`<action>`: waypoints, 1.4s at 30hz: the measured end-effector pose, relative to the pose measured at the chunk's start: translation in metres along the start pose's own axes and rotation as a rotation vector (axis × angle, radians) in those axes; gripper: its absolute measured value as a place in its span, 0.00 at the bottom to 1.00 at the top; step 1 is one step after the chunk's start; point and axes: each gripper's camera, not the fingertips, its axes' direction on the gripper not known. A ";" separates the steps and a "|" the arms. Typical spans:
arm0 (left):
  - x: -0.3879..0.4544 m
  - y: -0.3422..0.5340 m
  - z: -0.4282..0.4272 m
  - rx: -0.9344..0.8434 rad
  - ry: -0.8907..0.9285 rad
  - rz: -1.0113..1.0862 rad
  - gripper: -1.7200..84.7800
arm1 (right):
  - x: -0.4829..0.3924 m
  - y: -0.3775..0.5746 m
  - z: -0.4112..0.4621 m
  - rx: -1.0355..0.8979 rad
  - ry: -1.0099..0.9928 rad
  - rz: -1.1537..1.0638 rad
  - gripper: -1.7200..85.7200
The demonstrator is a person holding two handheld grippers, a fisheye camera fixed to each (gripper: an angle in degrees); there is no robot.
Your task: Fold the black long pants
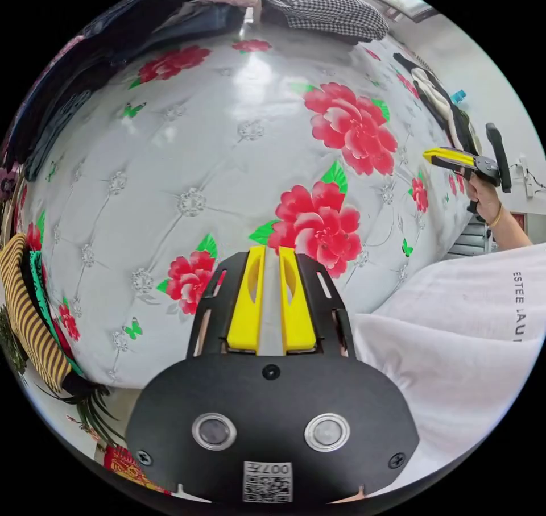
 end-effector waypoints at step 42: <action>-0.047 0.113 -0.034 0.327 0.321 -0.342 0.03 | -0.054 0.059 -0.076 0.311 -0.654 -0.295 0.02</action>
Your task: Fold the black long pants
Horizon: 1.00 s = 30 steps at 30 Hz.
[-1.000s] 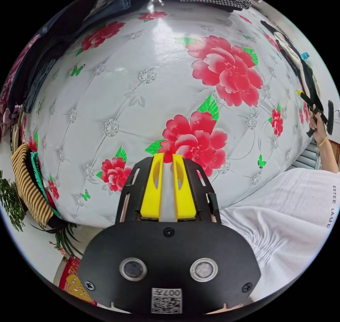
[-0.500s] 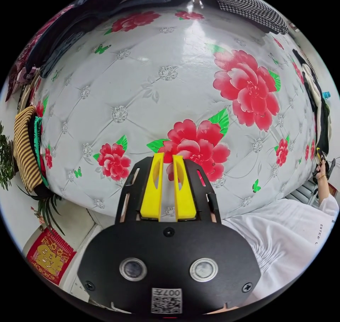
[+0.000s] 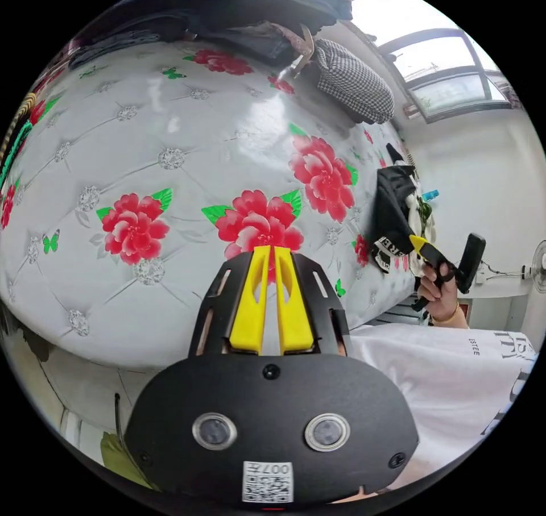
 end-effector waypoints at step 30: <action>-0.124 0.113 -0.111 0.122 -0.225 -0.111 0.03 | 0.059 0.029 -0.002 -0.119 0.672 0.301 0.03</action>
